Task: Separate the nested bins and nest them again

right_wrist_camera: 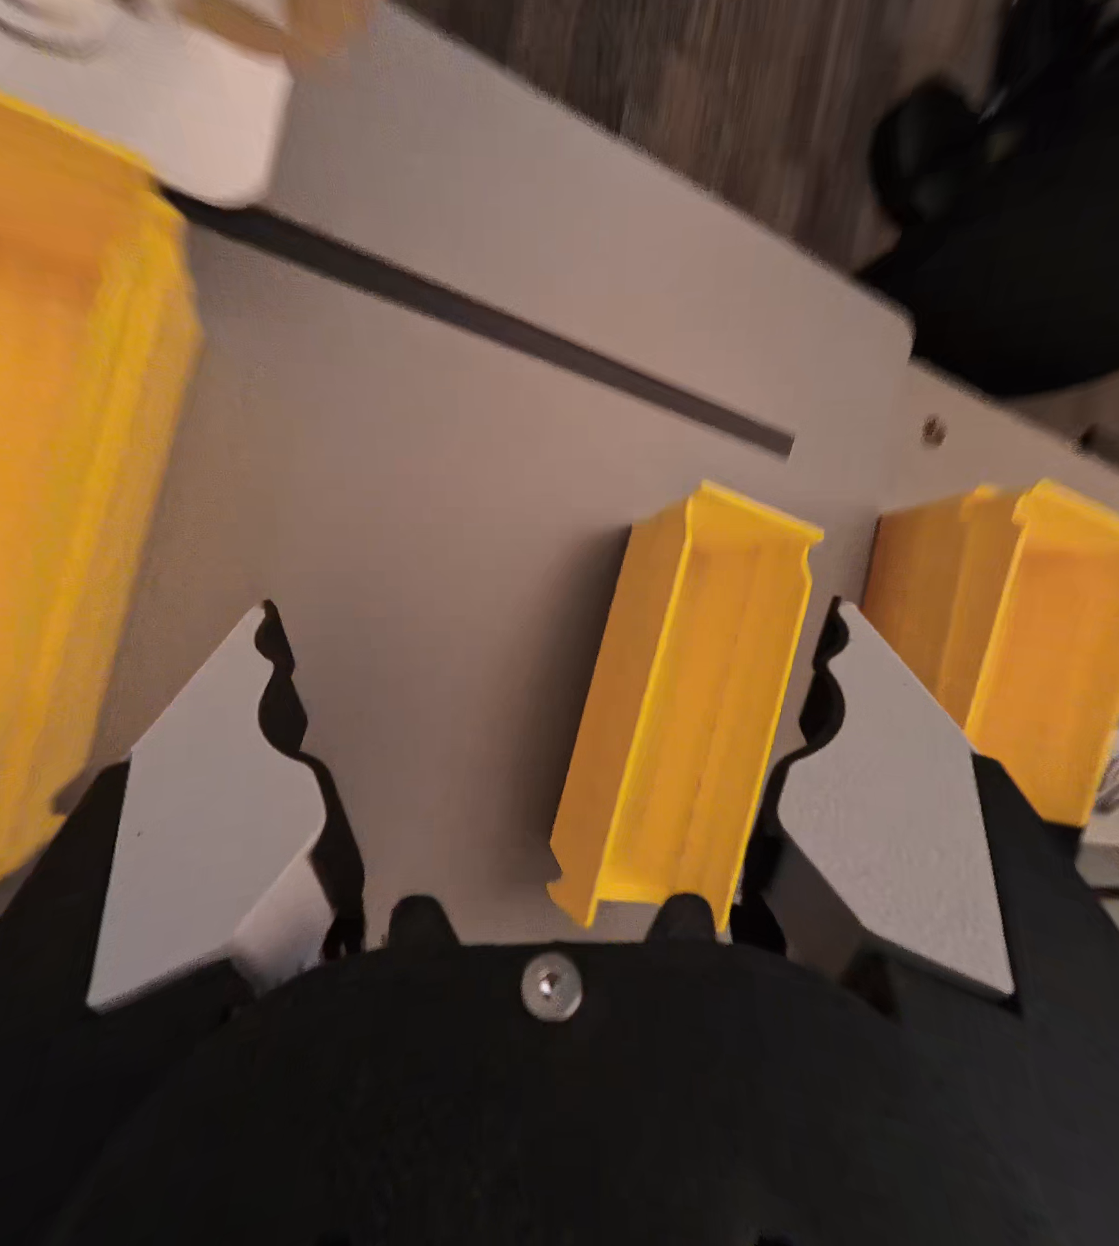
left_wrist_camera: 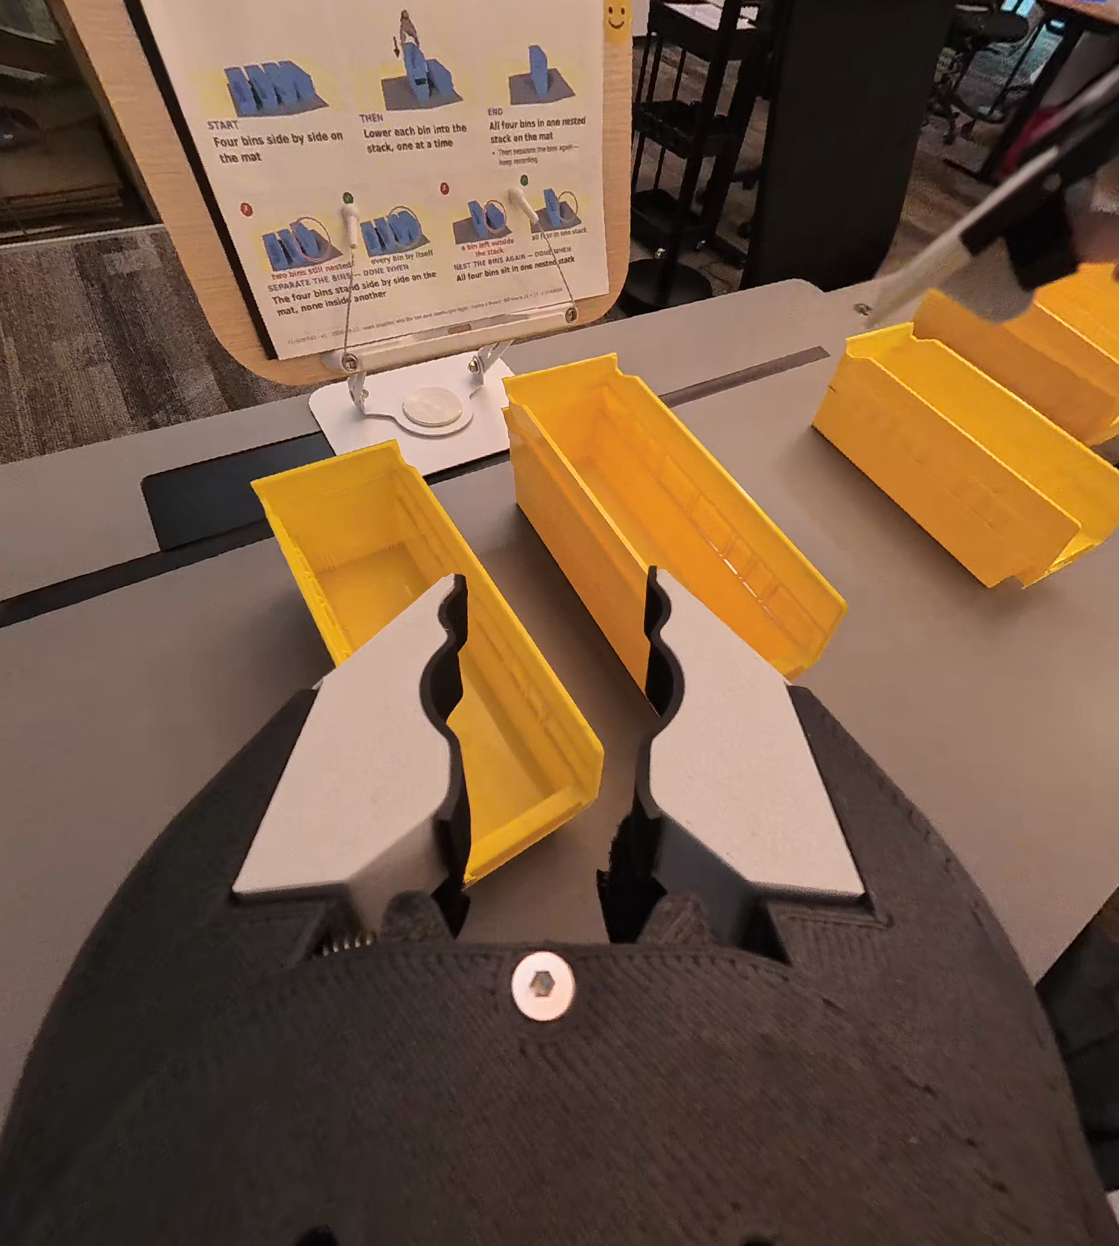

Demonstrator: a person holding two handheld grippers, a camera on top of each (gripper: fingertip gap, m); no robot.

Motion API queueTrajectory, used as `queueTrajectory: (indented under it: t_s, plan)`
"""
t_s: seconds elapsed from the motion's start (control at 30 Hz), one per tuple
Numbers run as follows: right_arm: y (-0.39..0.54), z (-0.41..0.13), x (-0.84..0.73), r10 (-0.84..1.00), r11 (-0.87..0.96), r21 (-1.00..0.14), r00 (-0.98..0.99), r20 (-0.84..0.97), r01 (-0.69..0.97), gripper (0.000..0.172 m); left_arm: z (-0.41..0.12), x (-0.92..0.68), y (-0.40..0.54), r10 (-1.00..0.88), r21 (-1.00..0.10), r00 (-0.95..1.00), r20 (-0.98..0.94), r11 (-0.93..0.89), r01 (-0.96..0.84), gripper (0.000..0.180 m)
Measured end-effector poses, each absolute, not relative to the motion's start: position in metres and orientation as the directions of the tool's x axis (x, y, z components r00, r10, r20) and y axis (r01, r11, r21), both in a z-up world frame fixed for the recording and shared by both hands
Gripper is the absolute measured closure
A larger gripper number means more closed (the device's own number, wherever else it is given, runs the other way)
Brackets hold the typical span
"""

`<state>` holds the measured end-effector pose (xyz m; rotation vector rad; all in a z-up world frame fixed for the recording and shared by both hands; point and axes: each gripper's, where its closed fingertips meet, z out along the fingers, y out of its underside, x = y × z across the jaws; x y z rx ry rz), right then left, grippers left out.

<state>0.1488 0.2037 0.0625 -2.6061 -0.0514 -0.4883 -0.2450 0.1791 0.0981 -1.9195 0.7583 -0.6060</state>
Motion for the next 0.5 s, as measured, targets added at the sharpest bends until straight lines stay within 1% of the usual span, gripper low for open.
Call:
queueTrajectory:
  t_s: [0.1,0.17,0.2,0.27,0.37,0.5]
  plan:
    - [0.162,0.015,0.213,-0.11,-0.939,-0.343,0.939,0.325,0.008,0.021,0.098,-0.245,0.179,-0.724,-0.901,0.683,0.093,-0.353,-0.252,0.128]
    - [0.134,-0.015,0.246,-0.121,-0.968,-0.249,0.932,0.341,-0.035,0.021,0.098,-0.244,0.178,-0.726,-0.9,0.682,0.091,-0.353,-0.256,0.128]
    - [0.122,-0.028,0.26,-0.137,-0.973,-0.221,0.93,0.342,-0.063,0.021,0.097,-0.244,0.178,-0.727,-0.898,0.681,0.088,-0.354,-0.261,0.128]
    - [0.107,-0.05,0.278,-0.188,-0.97,-0.205,0.935,0.301,-0.129,0.021,0.097,-0.244,0.178,-0.725,-0.897,0.683,0.083,-0.353,-0.265,0.128]
    - [0.095,-0.075,0.285,-0.256,-0.956,-0.195,0.949,0.182,-0.22,0.02,0.096,-0.242,0.181,-0.719,-0.897,0.69,0.083,-0.356,-0.263,0.128]
    - [0.097,-0.09,0.291,-0.294,-0.943,-0.2,0.948,0.122,-0.267,0.021,0.087,-0.237,0.187,-0.712,-0.878,0.698,0.072,-0.377,-0.294,0.128]
